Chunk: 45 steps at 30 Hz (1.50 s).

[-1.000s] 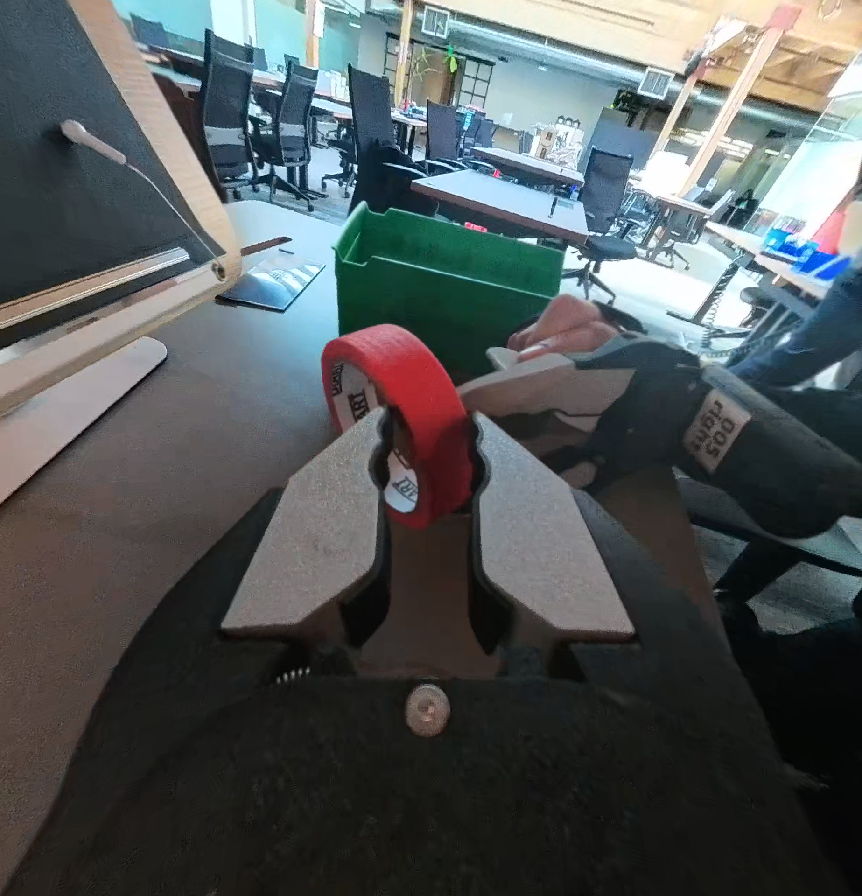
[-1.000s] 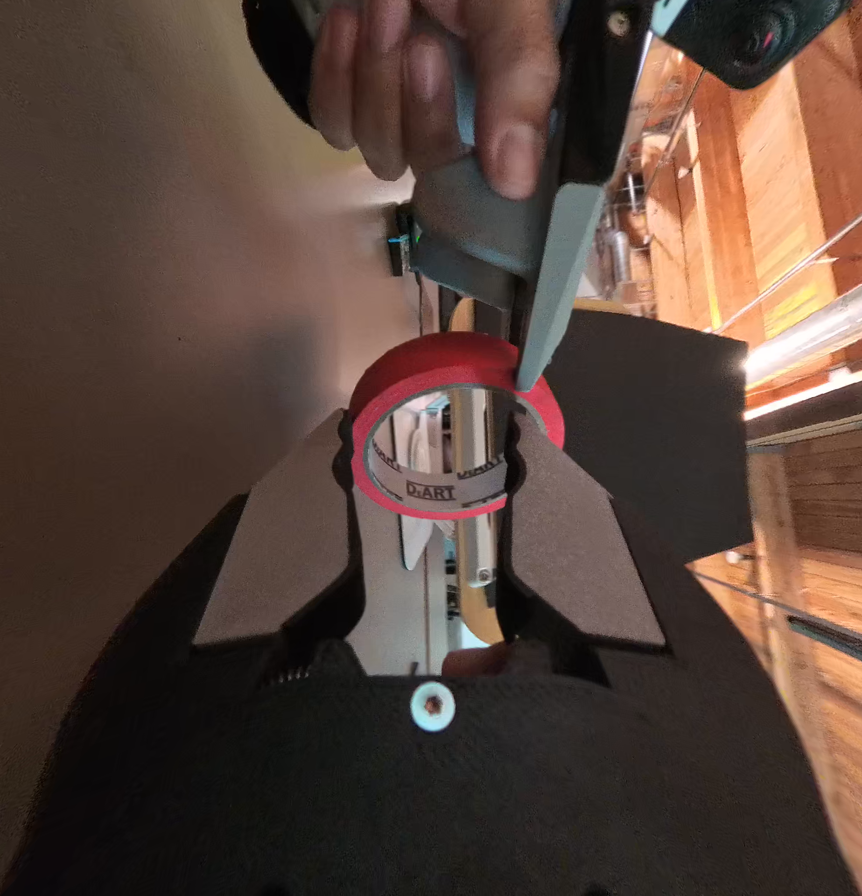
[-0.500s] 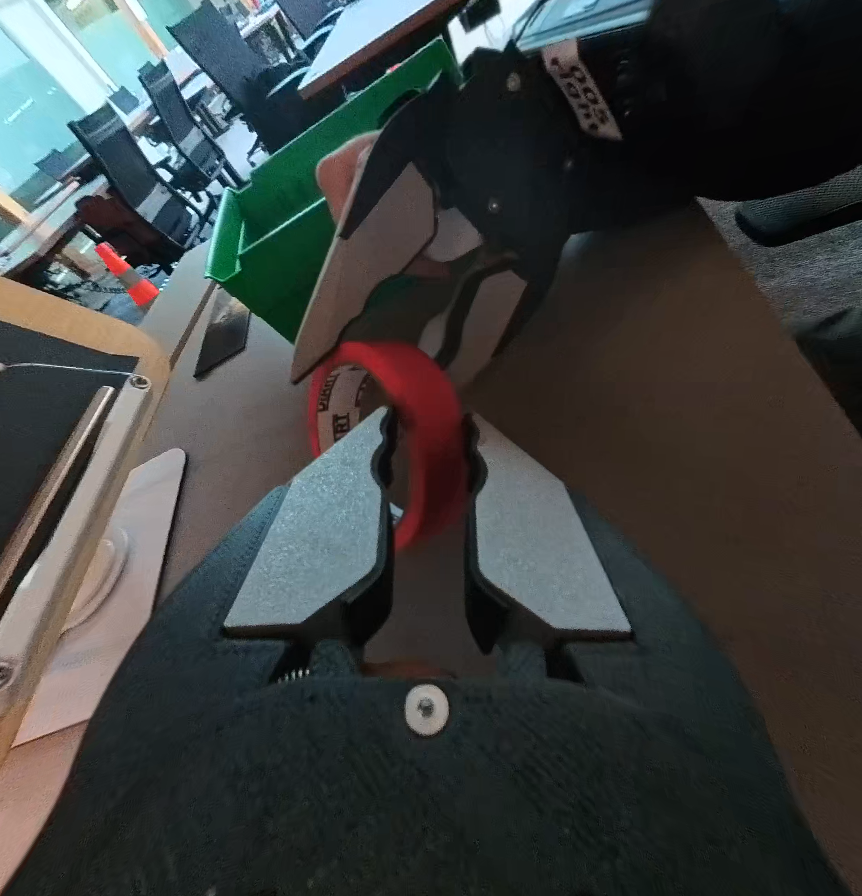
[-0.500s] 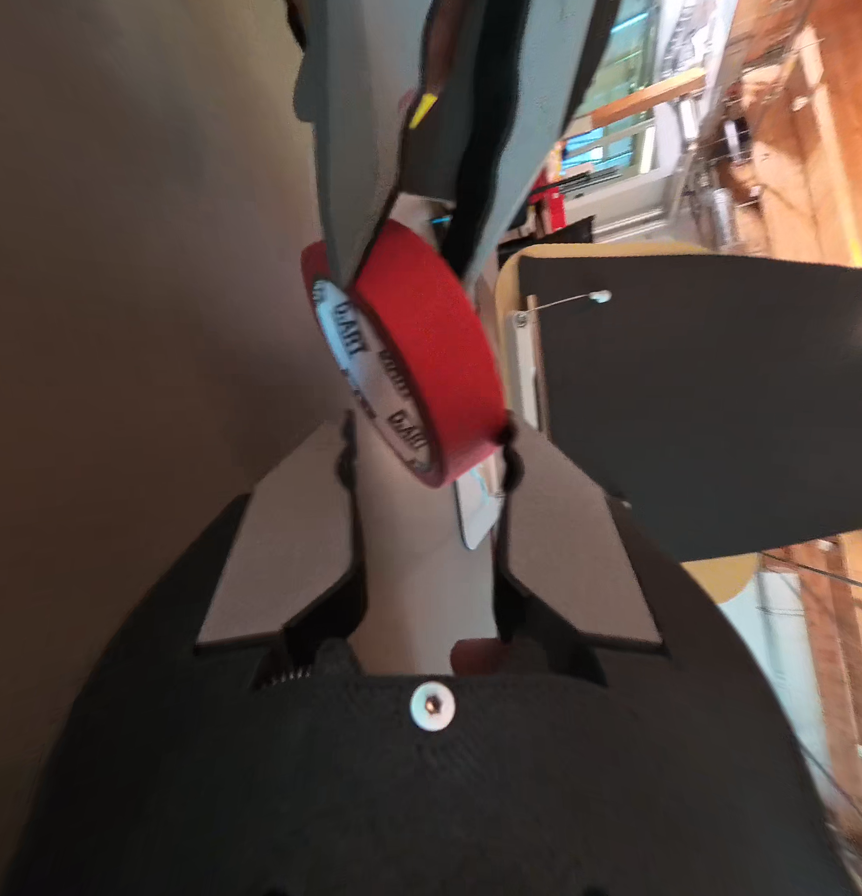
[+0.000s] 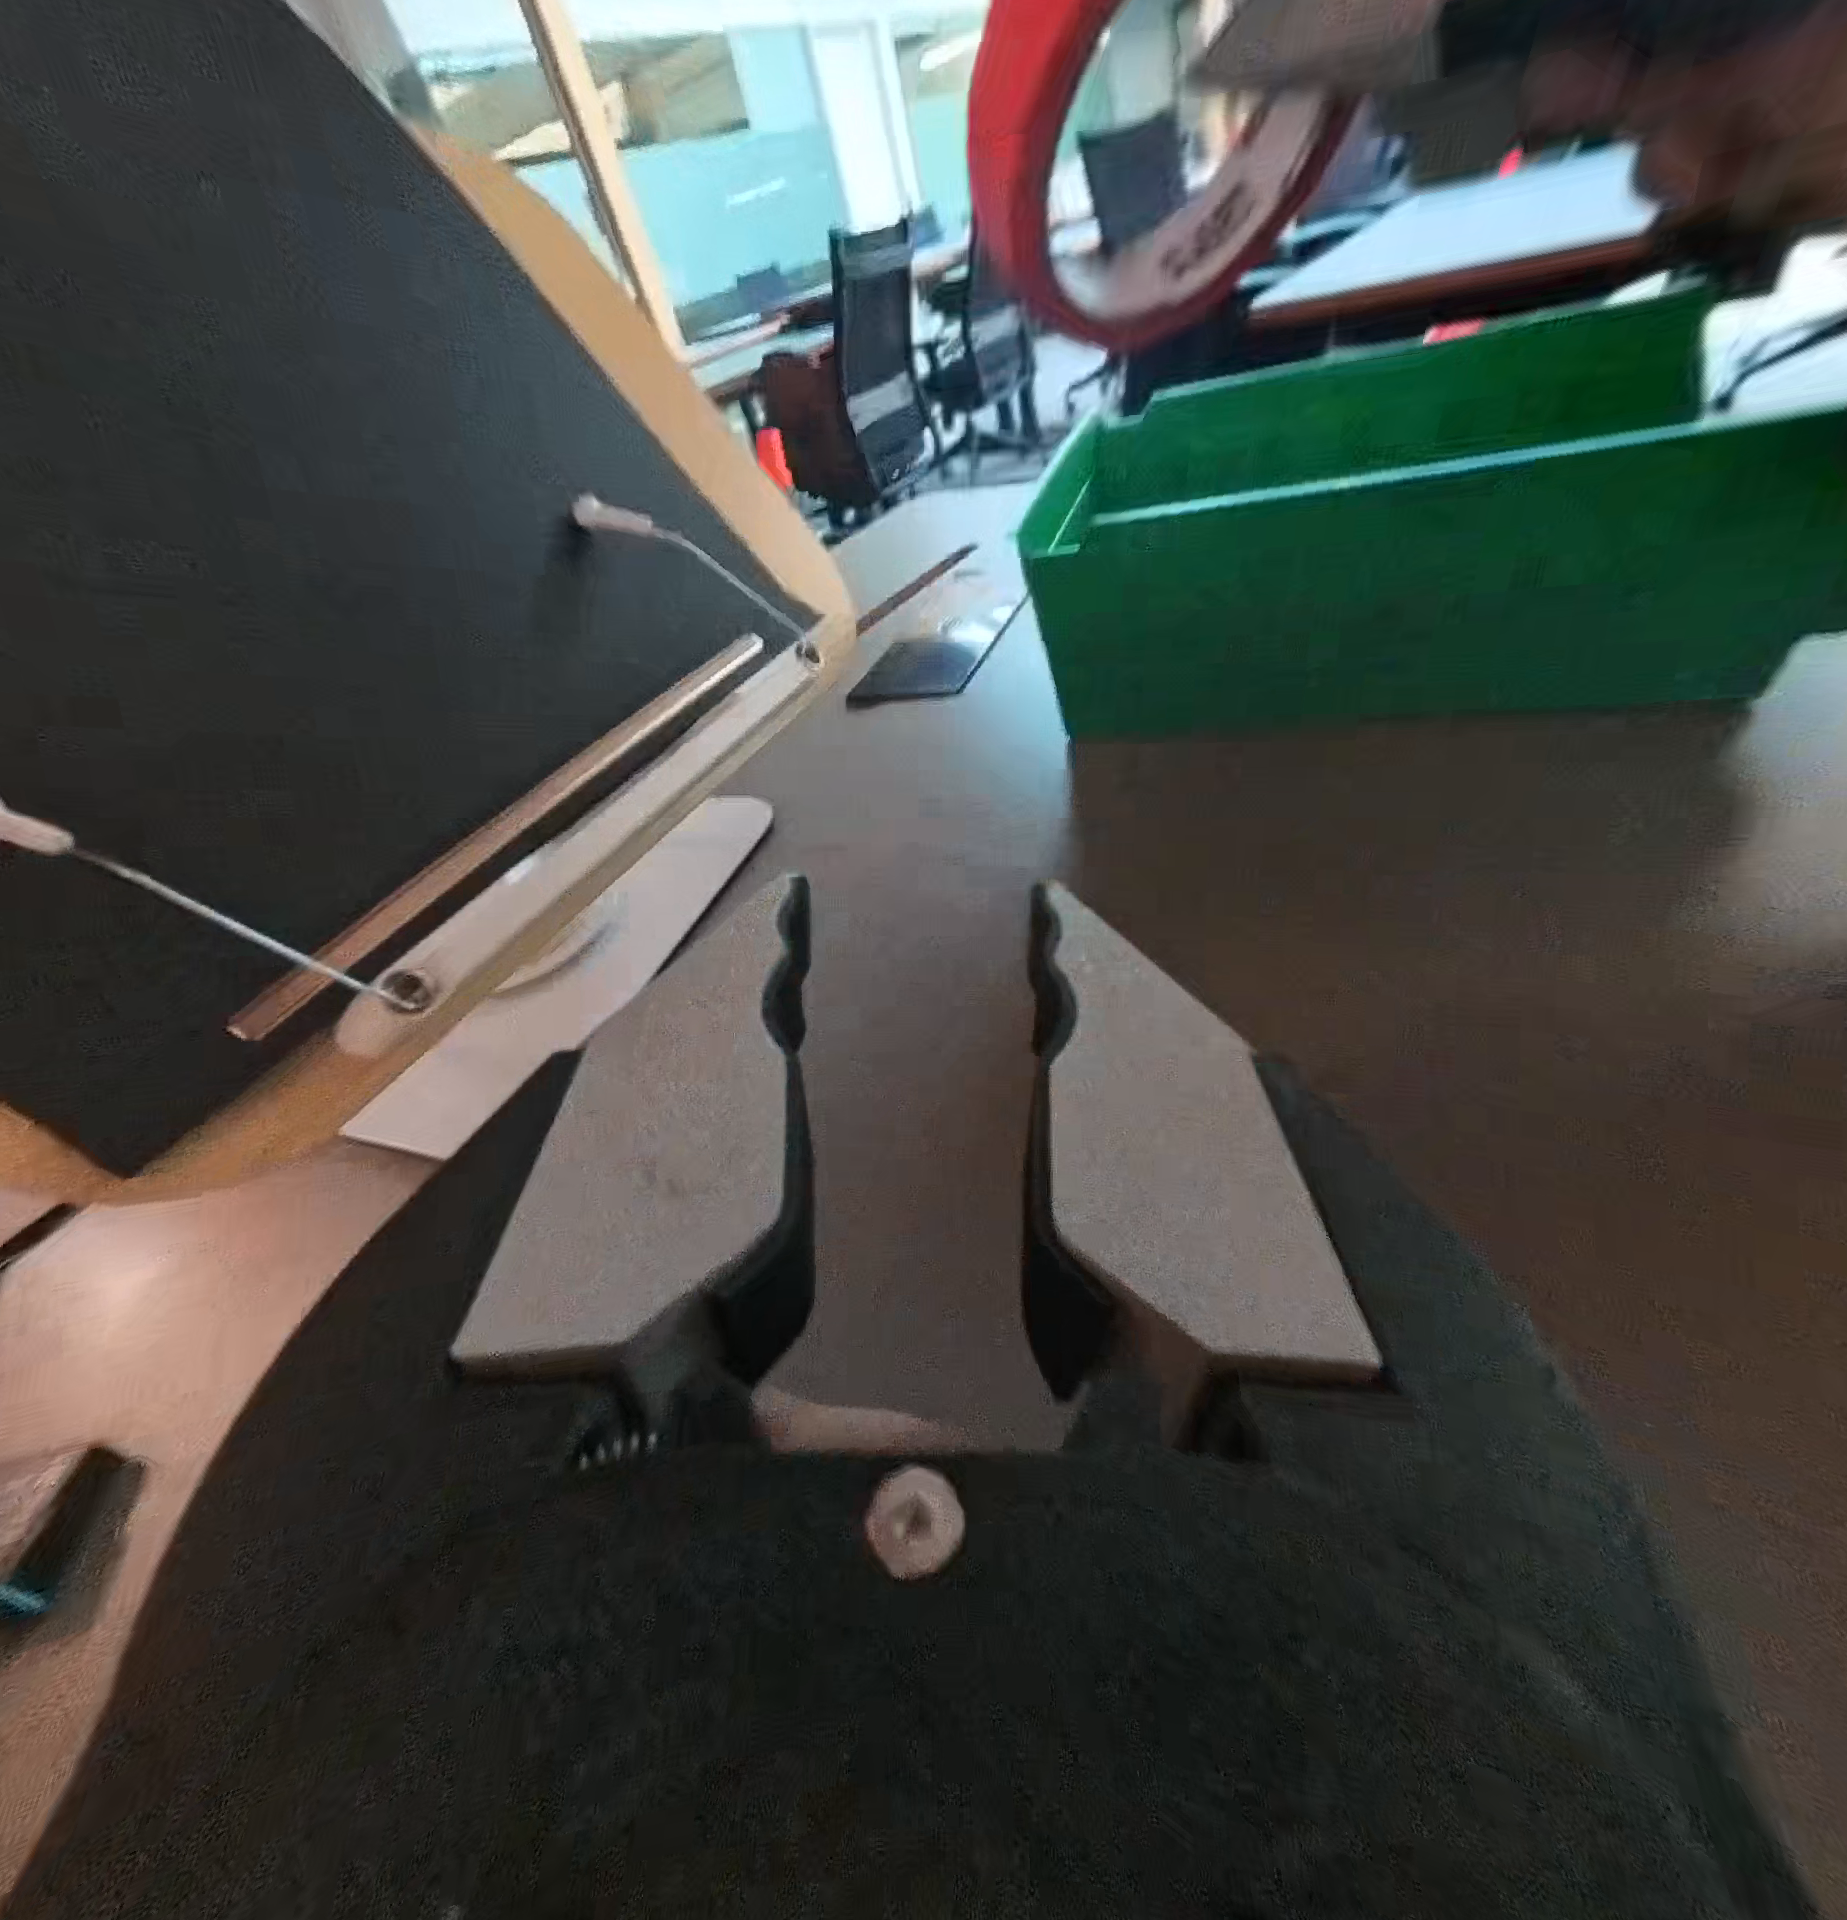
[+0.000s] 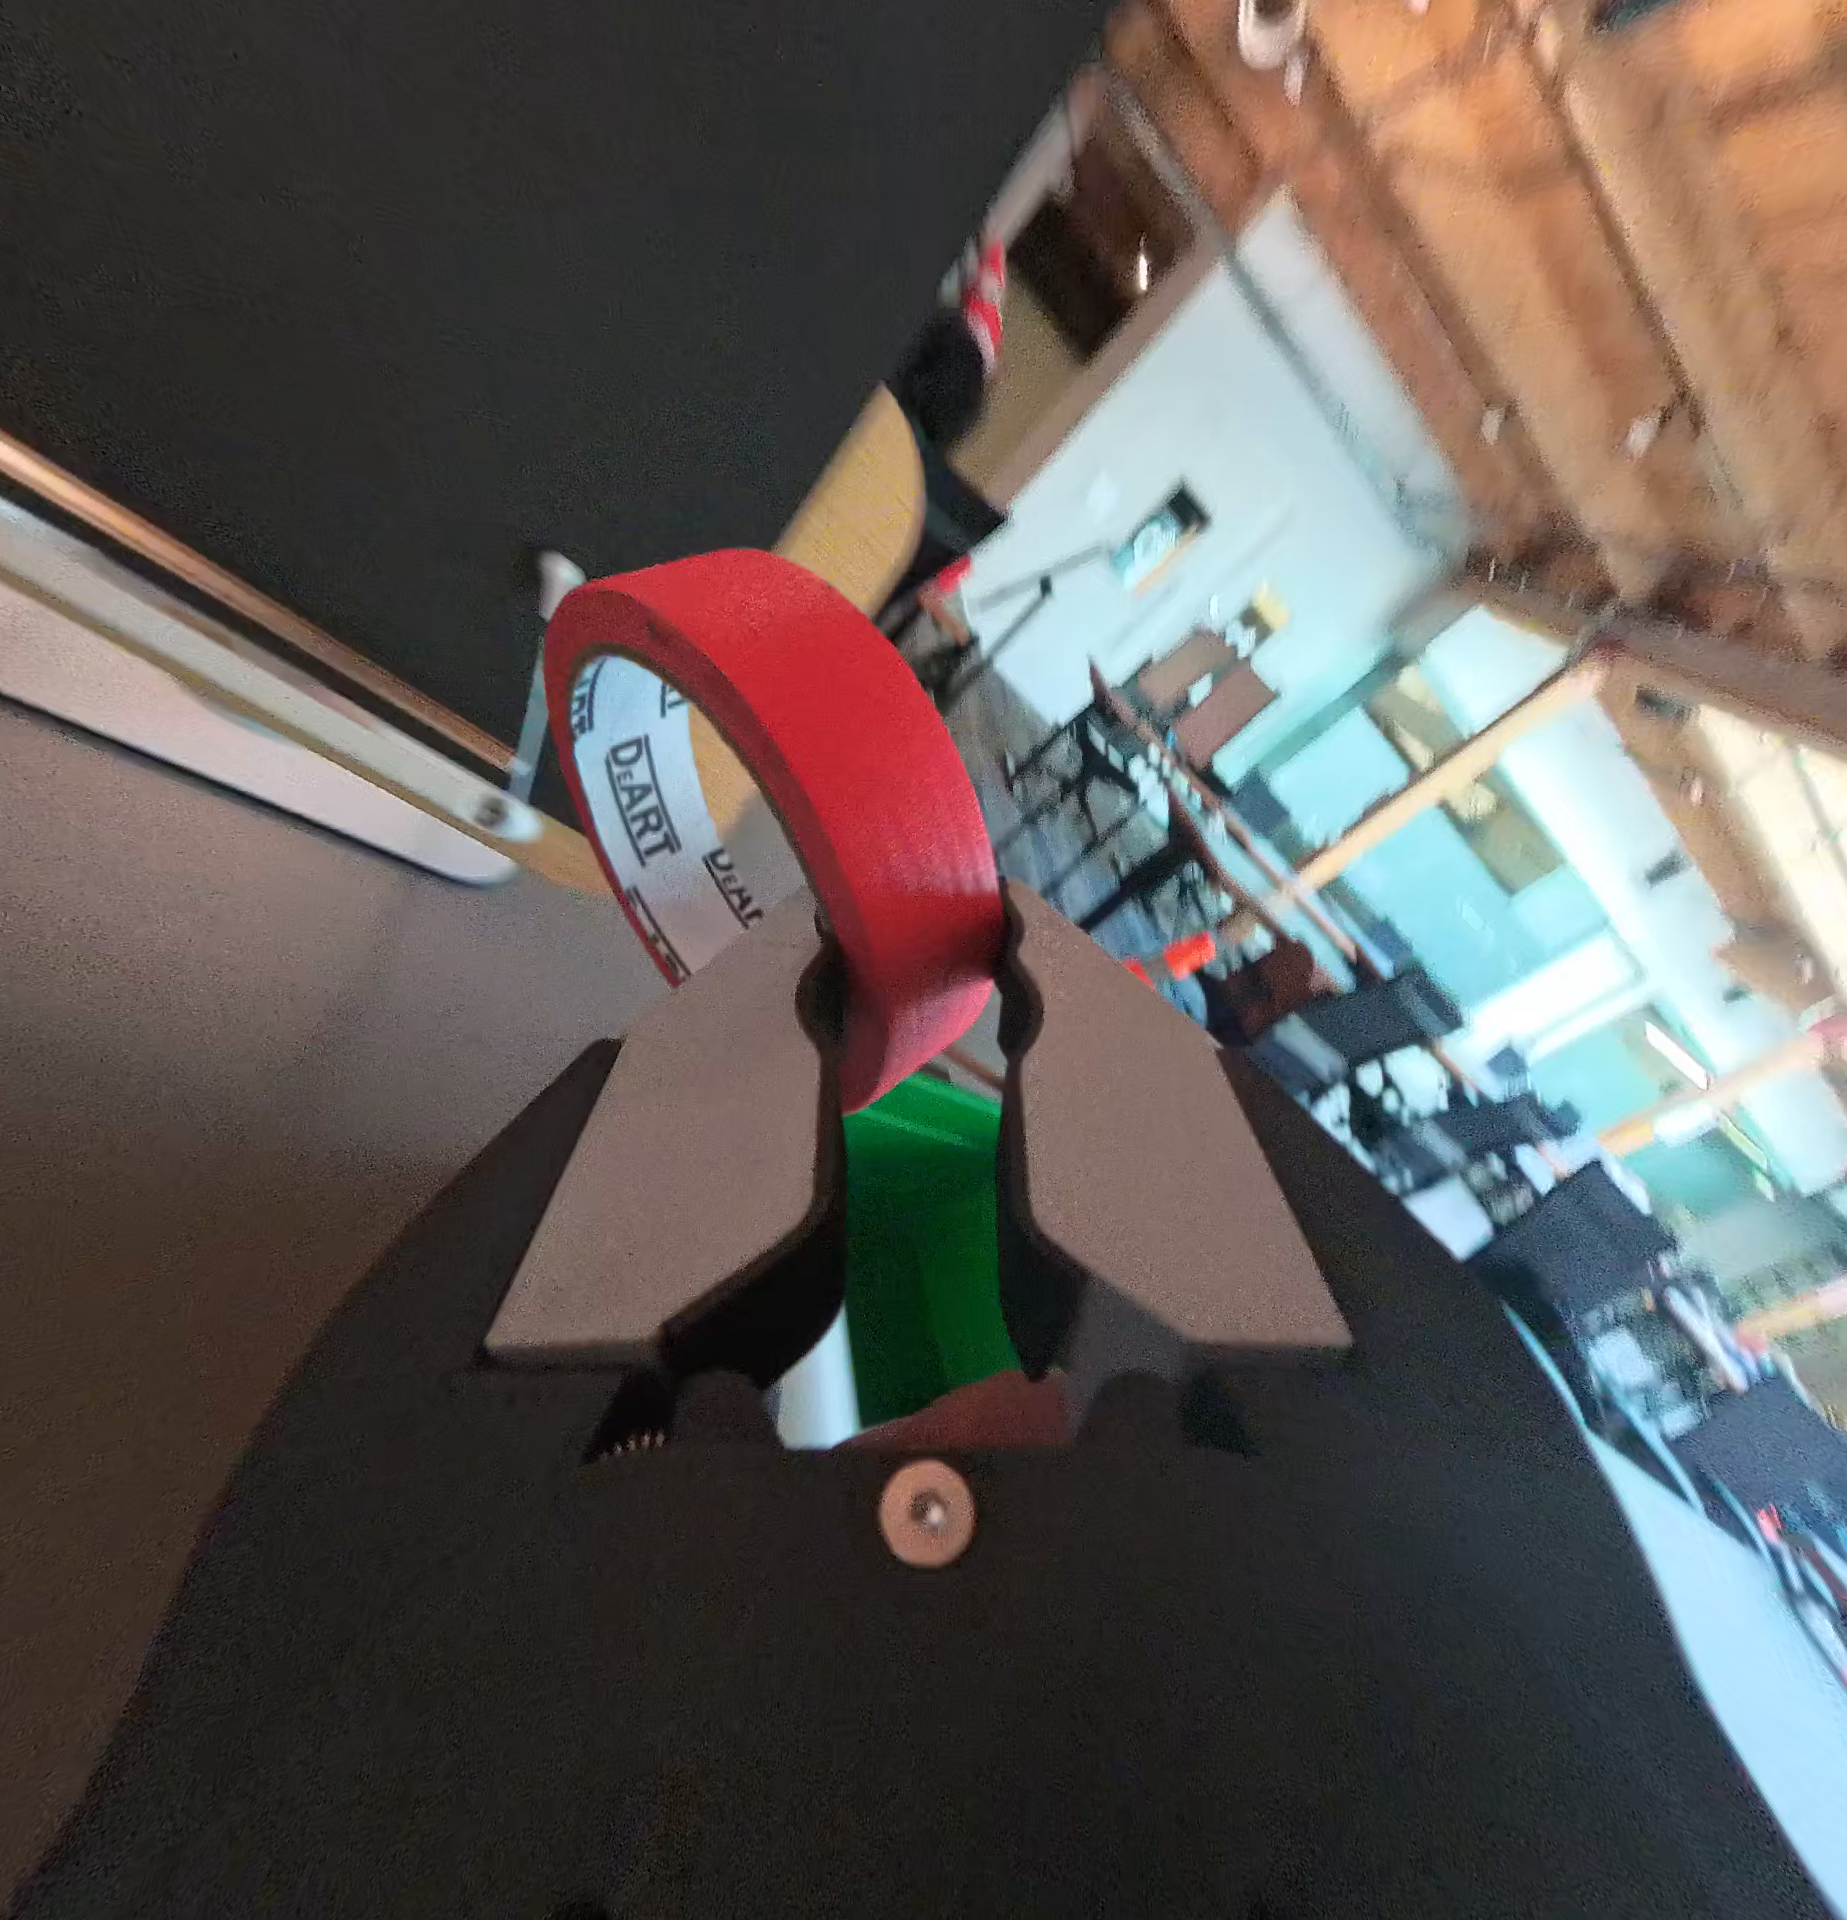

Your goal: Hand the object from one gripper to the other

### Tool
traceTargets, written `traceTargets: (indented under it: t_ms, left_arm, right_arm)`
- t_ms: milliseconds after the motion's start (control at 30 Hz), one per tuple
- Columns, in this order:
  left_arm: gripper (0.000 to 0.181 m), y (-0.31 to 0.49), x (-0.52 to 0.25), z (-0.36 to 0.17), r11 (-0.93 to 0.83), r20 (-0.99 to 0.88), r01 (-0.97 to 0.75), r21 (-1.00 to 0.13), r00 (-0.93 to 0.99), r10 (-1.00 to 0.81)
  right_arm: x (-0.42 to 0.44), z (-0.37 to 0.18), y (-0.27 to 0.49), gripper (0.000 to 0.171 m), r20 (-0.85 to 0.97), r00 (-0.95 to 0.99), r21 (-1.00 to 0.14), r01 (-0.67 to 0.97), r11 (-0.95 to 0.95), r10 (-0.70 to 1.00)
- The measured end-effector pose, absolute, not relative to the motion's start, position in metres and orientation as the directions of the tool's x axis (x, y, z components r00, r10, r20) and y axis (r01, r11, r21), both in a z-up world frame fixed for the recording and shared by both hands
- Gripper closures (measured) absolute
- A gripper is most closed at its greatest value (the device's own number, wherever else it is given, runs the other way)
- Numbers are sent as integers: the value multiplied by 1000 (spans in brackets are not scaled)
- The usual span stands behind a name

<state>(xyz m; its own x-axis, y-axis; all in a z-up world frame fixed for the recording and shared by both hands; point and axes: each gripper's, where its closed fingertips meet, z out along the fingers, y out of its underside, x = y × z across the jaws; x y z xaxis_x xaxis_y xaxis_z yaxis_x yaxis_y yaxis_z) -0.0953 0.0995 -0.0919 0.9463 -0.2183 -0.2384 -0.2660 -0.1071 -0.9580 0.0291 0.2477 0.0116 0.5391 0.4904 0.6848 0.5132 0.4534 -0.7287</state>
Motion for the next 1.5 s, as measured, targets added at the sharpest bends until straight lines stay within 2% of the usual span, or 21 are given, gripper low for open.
traceTargets:
  t_ms: [167,267,333,433,467,500,600,667,767,833,900,967,1033,1133,1200,1300,1433,1500]
  left_arm:
    - [146,107,-104,-131,-302,-332,-367,-880,929,-163]
    - [146,108,-102,-139,-345,-315,-354,-869,935,-165]
    - [147,107,-101,-139,-345,-303,-343,-874,938,-166]
    - [147,105,-102,-141,-353,-305,-341,-871,939,-157]
    - [146,105,-101,-142,-355,-302,-339,-871,940,-156]
    - [145,106,-100,-143,-360,-296,-335,-871,942,-160]
    - [138,106,-99,-150,-391,-280,-319,-864,947,-156]
    - [129,107,-99,-155,-406,-262,-303,-862,952,-155]
    - [120,108,-99,-154,-396,-235,-274,-876,961,-144]
    - [113,108,-99,-155,-395,-218,-254,-883,967,-134]
    - [106,108,-102,-158,-410,-209,-239,-880,971,-116]
    - [102,106,-105,-159,-422,-217,-240,-874,971,-103]
    - [105,103,-105,-155,-415,-205,-223,-882,975,-88]
    - [110,83,-92,-144,-395,-130,-163,-904,986,-108]
    - [112,55,-79,-126,-377,-97,-147,-915,984,-150]
    - [128,1,-83,-83,-330,-69,-117,-937,986,-153]
    - [150,-75,-161,-29,-353,-99,-97,-930,995,-13]
    - [149,-108,-219,-35,-471,-110,-54,-880,990,92]
  right_arm:
    - [101,3,322,149,678,541,-681,717,148,499]
    - [139,-51,364,148,619,506,-582,809,-83,601]
    - [159,-95,378,142,536,499,-509,834,-211,681]
    - [184,-119,392,142,497,536,-454,831,-321,683]
    - [189,-119,395,131,503,542,-448,830,-334,673]
    - [194,-115,397,120,522,541,-439,833,-336,659]
    - [202,-92,403,114,607,536,-436,842,-318,586]
    - [193,-76,395,111,581,560,-495,819,-290,590]
    - [124,-43,336,110,326,550,-743,652,-152,769]
    - [64,-19,256,110,92,329,-876,476,-81,940]
    - [22,-9,184,112,-43,85,-932,355,-71,995]
    - [-12,-23,148,105,-65,-6,-942,330,-59,998]
    - [-45,-54,140,97,-19,4,-939,344,-19,1000]
    - [-82,-108,152,98,79,71,-925,377,46,994]
    - [-88,-139,163,108,159,107,-907,408,103,981]
    - [-90,-171,161,100,181,58,-864,486,130,982]
    - [-90,-175,164,101,165,70,-854,510,107,984]
    - [-89,-178,164,97,161,63,-844,526,104,985]
